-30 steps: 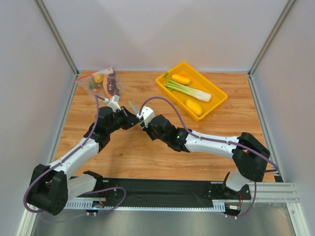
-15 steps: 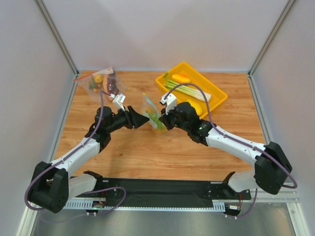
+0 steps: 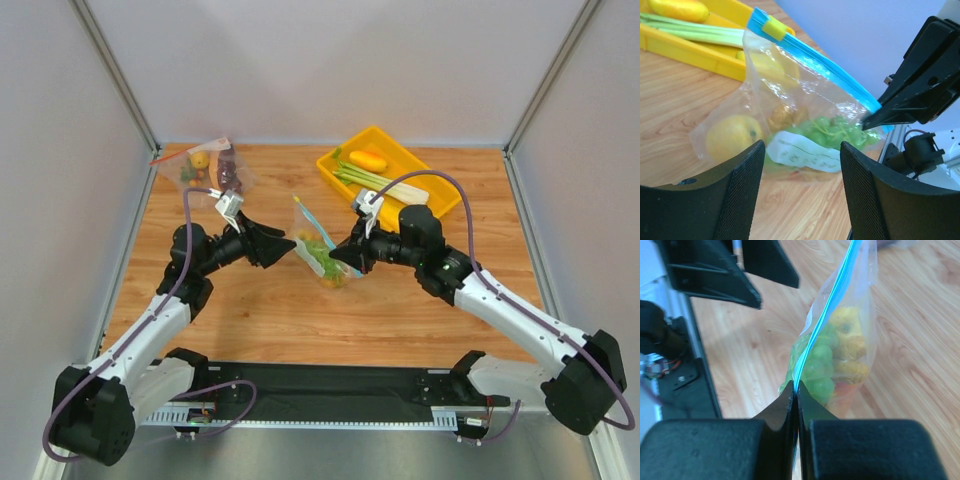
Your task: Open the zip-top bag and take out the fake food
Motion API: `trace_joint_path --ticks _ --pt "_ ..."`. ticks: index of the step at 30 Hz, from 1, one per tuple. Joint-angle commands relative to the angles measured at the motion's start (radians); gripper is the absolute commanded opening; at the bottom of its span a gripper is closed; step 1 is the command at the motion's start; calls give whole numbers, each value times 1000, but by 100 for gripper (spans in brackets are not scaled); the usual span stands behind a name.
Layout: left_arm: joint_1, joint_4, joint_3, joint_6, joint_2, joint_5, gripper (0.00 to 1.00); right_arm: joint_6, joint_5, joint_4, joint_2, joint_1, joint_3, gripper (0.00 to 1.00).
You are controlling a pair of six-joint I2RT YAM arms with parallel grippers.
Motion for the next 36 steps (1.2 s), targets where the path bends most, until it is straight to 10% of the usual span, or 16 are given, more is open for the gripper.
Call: trace_joint_path --ticks 1,11,25,31,36 --pt "13 72 18 58 -48 98 70 50 -186 16 -72 -3 -4 0" --pt "27 181 6 -26 -131 172 75 85 -397 -55 -140 -5 22 0" --pt "27 729 -66 -385 43 379 70 157 -426 50 -181 -5 -11 0" --pt "25 1090 -91 -616 188 402 37 151 -409 50 -143 -6 -27 0" --pt "22 1086 -94 -623 248 407 4 97 -270 -19 -123 -8 -30 3"
